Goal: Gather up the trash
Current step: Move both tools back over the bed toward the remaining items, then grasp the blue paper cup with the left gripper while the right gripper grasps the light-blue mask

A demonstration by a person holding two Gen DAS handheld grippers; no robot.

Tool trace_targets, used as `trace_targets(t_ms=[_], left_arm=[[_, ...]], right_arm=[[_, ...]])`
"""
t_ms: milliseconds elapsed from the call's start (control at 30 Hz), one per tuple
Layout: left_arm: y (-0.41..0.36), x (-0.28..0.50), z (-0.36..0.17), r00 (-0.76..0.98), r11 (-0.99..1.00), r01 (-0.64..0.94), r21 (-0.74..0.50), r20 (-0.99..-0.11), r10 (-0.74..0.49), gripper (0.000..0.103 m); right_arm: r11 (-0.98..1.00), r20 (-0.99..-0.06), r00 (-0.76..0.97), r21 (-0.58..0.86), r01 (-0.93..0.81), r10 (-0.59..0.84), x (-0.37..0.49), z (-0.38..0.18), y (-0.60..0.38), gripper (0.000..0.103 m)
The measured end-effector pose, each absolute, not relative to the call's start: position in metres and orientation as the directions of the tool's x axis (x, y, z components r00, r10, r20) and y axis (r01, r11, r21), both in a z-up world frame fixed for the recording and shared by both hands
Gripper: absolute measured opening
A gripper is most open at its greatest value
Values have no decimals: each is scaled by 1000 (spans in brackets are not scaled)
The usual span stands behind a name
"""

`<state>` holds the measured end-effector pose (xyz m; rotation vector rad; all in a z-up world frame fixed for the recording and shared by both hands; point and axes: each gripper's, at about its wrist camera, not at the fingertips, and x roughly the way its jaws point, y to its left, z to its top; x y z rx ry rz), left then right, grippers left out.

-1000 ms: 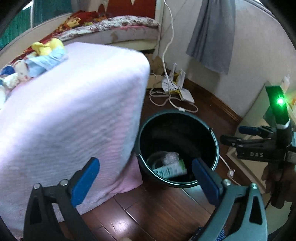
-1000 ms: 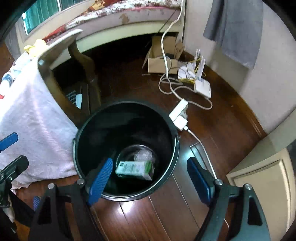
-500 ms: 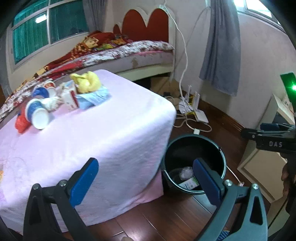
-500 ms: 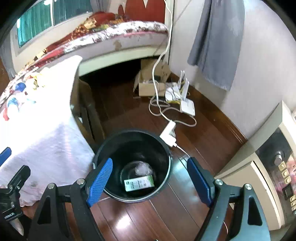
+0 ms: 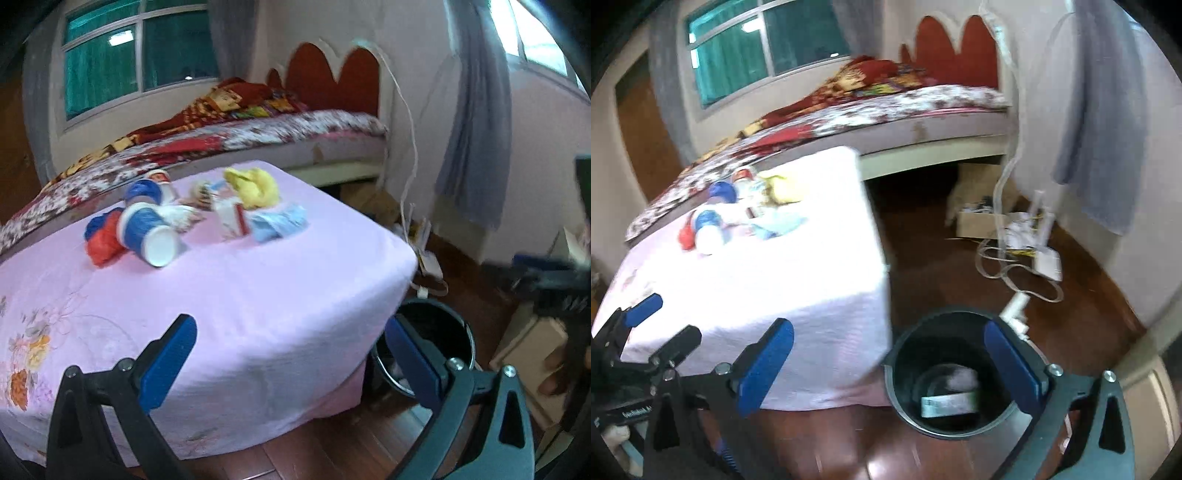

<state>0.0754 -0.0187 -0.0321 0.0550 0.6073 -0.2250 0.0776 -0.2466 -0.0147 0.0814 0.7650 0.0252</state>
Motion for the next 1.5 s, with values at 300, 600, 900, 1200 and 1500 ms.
trace_targets(t_ms=[300, 600, 900, 1200, 1500], left_arm=[[56, 102, -29, 829, 1000, 24, -7, -558, -24, 101], [92, 133, -37, 817, 997, -73, -15, -575, 51, 97], [98, 171, -46, 798, 995, -97, -23, -599, 64, 97], [87, 224, -51, 778, 990, -130, -57, -625, 66, 97], [88, 268, -62, 730, 974, -218, -70, -673, 115, 93]], right_arm=[[997, -703, 710, -6, -76, 49, 130, -15, -167, 103], [981, -689, 719, -61, -184, 92, 192, -25, -105, 101], [985, -737, 666, -3, -175, 116, 263, -51, -89, 88], [988, -762, 643, -22, -151, 81, 300, -64, -103, 67], [985, -761, 642, -32, -172, 88, 308, -64, -112, 64]])
